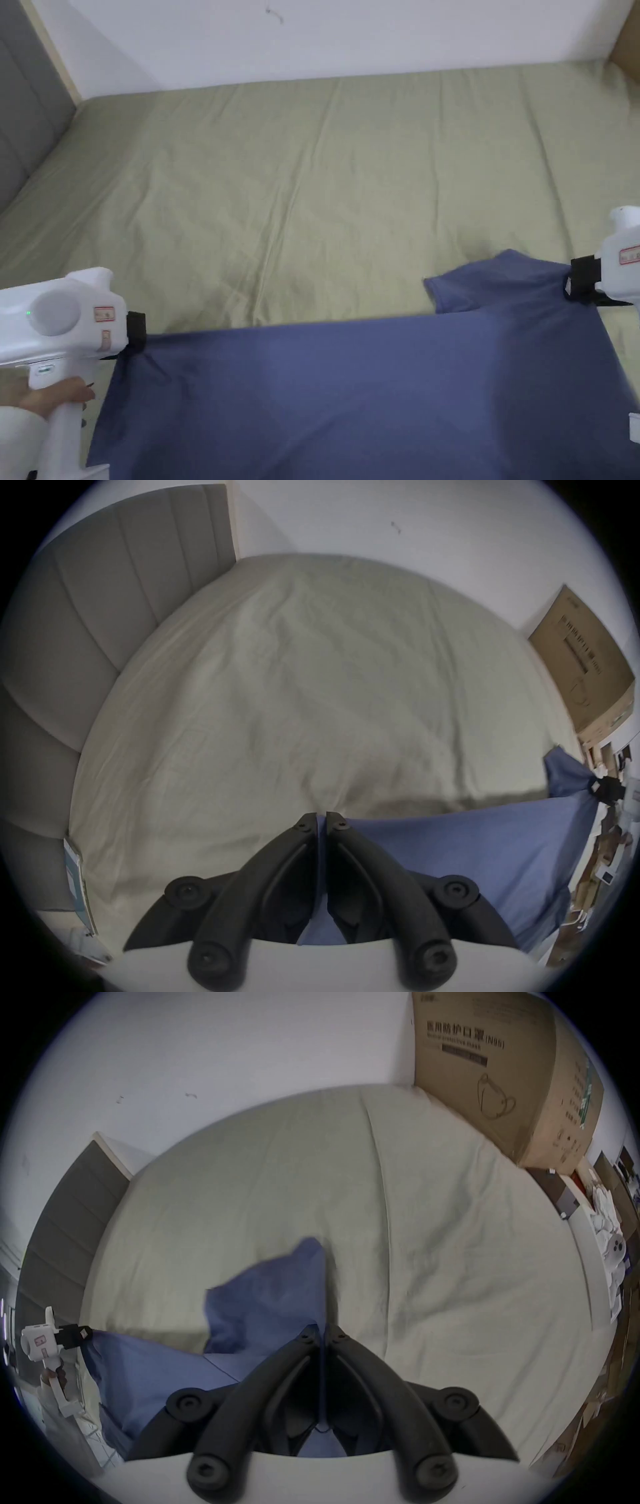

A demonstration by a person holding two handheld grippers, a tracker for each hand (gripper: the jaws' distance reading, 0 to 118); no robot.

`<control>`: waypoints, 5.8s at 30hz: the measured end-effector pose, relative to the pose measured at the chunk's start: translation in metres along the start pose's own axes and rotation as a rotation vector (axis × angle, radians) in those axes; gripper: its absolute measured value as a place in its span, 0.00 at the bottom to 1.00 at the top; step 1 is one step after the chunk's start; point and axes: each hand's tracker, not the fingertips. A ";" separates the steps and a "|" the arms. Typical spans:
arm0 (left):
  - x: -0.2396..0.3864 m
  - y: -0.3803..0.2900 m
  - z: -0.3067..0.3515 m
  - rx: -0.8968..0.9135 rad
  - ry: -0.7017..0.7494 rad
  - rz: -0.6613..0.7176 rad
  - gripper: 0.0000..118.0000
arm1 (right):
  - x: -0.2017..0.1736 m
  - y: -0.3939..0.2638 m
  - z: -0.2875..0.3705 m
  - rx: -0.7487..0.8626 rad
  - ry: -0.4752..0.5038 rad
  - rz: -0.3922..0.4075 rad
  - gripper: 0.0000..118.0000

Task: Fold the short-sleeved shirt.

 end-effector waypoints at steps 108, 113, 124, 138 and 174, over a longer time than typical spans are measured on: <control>0.231 -0.220 0.094 -0.170 -0.592 -0.251 0.69 | 0.060 -0.286 0.172 0.038 0.031 -0.325 0.01; 0.179 -0.198 0.111 -0.090 -0.558 -0.036 0.45 | 0.053 -0.280 0.164 0.036 0.058 -0.302 0.01; 0.249 -0.245 0.057 -0.333 -0.746 -0.153 0.04 | 0.042 -0.285 0.159 0.011 0.100 -0.274 0.01; 0.214 -0.241 0.090 -0.328 -0.811 -0.135 0.77 | 0.036 -0.283 0.164 0.007 0.096 -0.241 0.01; -0.055 -0.217 0.045 -0.271 -0.769 0.273 0.07 | -0.053 -0.252 0.148 -0.078 0.132 -0.016 0.01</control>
